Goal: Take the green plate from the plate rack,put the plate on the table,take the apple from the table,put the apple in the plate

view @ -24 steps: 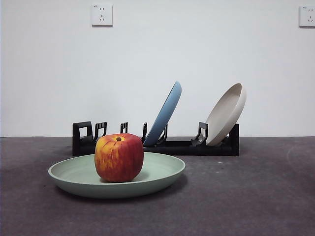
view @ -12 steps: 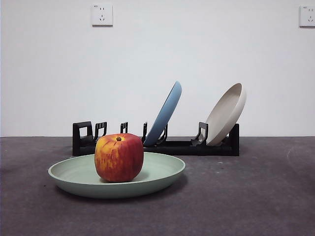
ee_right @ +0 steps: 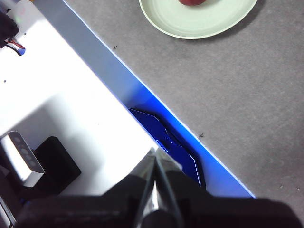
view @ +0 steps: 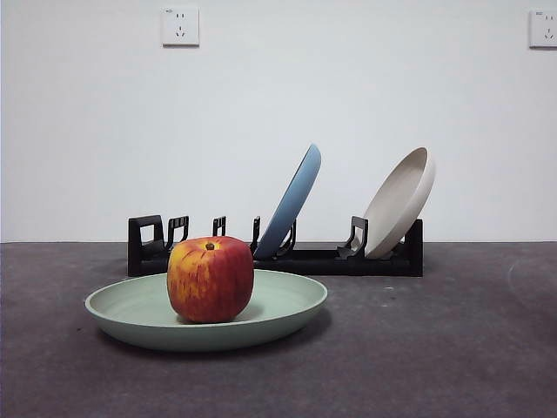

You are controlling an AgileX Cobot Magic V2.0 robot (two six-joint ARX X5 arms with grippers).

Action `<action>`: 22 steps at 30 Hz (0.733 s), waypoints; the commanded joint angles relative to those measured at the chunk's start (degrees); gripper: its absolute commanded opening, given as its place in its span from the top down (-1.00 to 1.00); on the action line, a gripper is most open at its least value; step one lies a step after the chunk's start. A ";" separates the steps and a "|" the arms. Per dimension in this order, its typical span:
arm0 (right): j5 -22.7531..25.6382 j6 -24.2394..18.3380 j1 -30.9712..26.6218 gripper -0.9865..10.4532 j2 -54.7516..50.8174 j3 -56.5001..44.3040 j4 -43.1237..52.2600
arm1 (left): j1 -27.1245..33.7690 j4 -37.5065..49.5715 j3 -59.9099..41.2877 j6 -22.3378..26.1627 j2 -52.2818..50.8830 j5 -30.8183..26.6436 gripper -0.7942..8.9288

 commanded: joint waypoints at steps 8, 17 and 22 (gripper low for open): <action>0.13 0.33 0.09 0.83 -0.09 -0.09 0.13 | 0.20 -6.38 -3.74 -0.79 -3.17 0.26 0.84; 0.13 0.33 0.09 0.83 -0.09 -0.09 0.11 | 0.15 -9.99 -6.60 -7.08 -4.35 0.59 0.84; 0.13 0.33 0.09 0.83 -0.09 -0.09 0.11 | 0.15 -12.22 -7.50 -11.47 -4.35 0.55 0.84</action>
